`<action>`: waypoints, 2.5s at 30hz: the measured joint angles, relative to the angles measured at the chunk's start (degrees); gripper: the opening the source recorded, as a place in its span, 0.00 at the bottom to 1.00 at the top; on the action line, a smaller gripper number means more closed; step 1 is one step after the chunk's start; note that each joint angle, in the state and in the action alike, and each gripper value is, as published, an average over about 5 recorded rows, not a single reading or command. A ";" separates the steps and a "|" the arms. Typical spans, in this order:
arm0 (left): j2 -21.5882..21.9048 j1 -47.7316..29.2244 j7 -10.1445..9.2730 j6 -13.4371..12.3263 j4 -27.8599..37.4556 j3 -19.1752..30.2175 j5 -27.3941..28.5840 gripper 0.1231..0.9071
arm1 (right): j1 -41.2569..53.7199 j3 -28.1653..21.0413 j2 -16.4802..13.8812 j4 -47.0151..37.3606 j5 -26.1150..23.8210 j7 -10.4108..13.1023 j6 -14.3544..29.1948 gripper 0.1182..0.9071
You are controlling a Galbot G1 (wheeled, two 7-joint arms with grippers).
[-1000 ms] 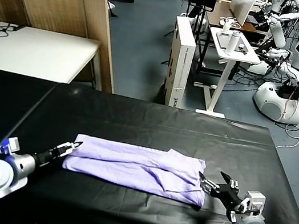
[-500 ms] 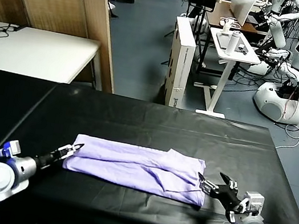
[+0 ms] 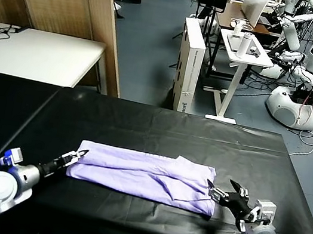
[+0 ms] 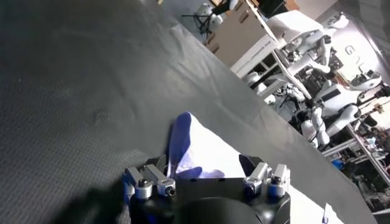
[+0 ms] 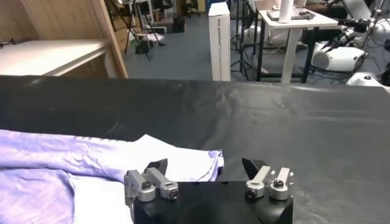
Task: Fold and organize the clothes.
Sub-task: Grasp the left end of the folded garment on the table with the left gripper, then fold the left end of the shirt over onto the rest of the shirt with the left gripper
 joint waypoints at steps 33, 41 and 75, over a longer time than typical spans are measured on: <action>0.62 1.27 -0.04 0.33 -2.33 -1.61 4.65 0.08 | 0.47 -1.14 1.27 -0.70 -1.29 -0.01 0.41 1.00; 5.68 4.45 0.79 0.27 -2.37 -6.64 11.54 0.08 | 1.37 -2.32 2.56 -2.15 -2.40 -0.02 1.34 1.00; -4.25 0.31 -11.28 0.18 -17.37 4.71 0.28 0.08 | -2.57 0.06 4.45 -3.48 -6.99 -0.31 2.92 1.00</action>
